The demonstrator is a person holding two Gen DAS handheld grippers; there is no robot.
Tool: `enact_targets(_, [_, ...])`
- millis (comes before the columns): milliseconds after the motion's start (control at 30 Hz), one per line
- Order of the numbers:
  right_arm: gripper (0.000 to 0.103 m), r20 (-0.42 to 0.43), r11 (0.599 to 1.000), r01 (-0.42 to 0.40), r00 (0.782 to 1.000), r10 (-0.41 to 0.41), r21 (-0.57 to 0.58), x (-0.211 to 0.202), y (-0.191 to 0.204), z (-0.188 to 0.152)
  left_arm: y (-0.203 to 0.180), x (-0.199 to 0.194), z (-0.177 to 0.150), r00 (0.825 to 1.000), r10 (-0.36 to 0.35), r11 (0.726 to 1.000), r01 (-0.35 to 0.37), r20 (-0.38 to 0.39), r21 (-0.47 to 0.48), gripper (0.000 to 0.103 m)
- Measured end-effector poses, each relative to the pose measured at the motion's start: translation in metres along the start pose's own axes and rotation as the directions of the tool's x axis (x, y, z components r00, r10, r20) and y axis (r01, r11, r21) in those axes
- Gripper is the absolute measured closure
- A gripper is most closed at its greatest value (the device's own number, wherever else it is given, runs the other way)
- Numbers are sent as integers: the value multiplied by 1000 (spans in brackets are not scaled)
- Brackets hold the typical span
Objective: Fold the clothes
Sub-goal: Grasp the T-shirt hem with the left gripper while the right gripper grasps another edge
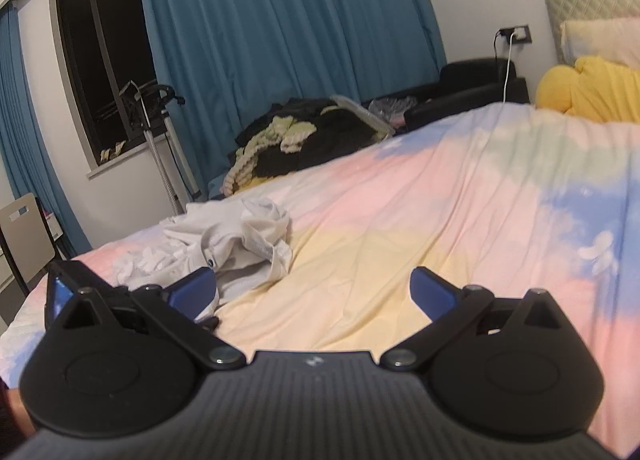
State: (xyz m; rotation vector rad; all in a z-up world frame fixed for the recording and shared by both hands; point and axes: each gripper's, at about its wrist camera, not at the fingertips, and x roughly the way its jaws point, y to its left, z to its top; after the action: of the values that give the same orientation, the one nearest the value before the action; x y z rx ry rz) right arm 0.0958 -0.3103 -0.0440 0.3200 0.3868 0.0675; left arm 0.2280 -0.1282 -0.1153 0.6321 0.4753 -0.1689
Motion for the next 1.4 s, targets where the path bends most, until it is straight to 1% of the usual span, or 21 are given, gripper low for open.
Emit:
enact_targets(33, [0, -9, 1000, -4, 1000, 4, 0, 6, -1, -2, 0, 2, -1, 1000, -4, 1000, 4, 9, 1, 44])
enact_targets(100, [0, -26, 1000, -11, 1000, 11, -6, 16, -2, -6, 4, -1, -1, 999, -34, 999, 34, 21, -10, 69])
enact_targets(133, [0, -32, 1000, -14, 999, 14, -7, 21, -2, -7, 7, -6, 0, 998, -50, 998, 51, 31, -28, 75])
enact_targets(200, [0, -39, 1000, -22, 999, 21, -9, 28, -1, -9, 14, -23, 2, 995, -72, 994, 77, 65, -75, 92])
enact_targets(400, [0, 9, 998, -34, 999, 34, -60, 28, 15, -9, 44, -87, 1, 986, -69, 984, 93, 155, -153, 94])
enact_targets(600, [0, 20, 984, -82, 996, 87, -159, 12, 34, -11, 81, -170, 2, 962, -73, 960, 139, 263, -243, 94])
enact_targets(733, [0, -16, 949, -128, 992, 129, -288, 5, 53, -17, 105, -217, -6, 948, -61, 938, 162, 312, -308, 97])
enact_targets(800, [0, -41, 921, -148, 989, 143, -362, 1, 65, -23, 115, -236, -14, 942, -50, 925, 169, 333, -341, 98])
enact_targets(833, [0, -50, 902, -155, 988, 147, -404, 0, 72, -27, 120, -244, -20, 938, -40, 919, 170, 345, -356, 102])
enact_targets(867, [0, -50, 880, -155, 988, 148, -450, -2, 79, -32, 125, -251, -25, 933, -30, 913, 172, 357, -371, 103])
enact_targets(933, [0, -42, 825, -146, 988, 147, -546, -3, 92, -42, 132, -260, -36, 927, -9, 904, 167, 374, -393, 103])
enact_targets(1000, [0, -46, 765, -144, 988, 148, -628, -2, 104, -52, 137, -256, -45, 932, -13, 894, 173, 363, -413, 103])
enact_targets(1067, [2, -70, 721, -145, 989, 133, -678, 6, 109, -61, 138, -246, -53, 936, -40, 876, 201, 349, -439, 102])
enact_targets(1100, [3, -82, 707, -144, 989, 122, -692, 11, 110, -66, 137, -240, -56, 940, -58, 870, 213, 337, -444, 102])
enact_targets(1133, [8, -93, 701, -144, 989, 111, -698, 16, 110, -70, 136, -234, -58, 942, -76, 866, 224, 326, -447, 102])
enact_targets(1233, [21, -140, 711, -154, 987, 79, -686, 35, 105, -74, 134, -223, -63, 946, -136, 868, 258, 296, -425, 98])
enact_targets(1267, [26, -150, 720, -153, 986, 69, -676, 42, 104, -73, 130, -218, -65, 947, -159, 874, 266, 279, -405, 93])
enact_targets(1300, [27, -155, 723, -153, 986, 64, -673, 49, 102, -73, 125, -212, -66, 948, -182, 881, 275, 262, -386, 81])
enact_targets(1333, [32, -152, 720, -142, 987, 51, -679, 56, 102, -73, 120, -207, -67, 948, -204, 886, 285, 245, -366, 72])
enact_targets(1367, [35, -150, 715, -131, 988, 37, -687, 64, 101, -74, 115, -201, -68, 948, -226, 891, 295, 226, -346, 54])
enact_targets(1400, [36, -157, 721, -131, 987, 32, -680, 73, 98, -74, 110, -196, -70, 946, -246, 896, 305, 210, -324, 47])
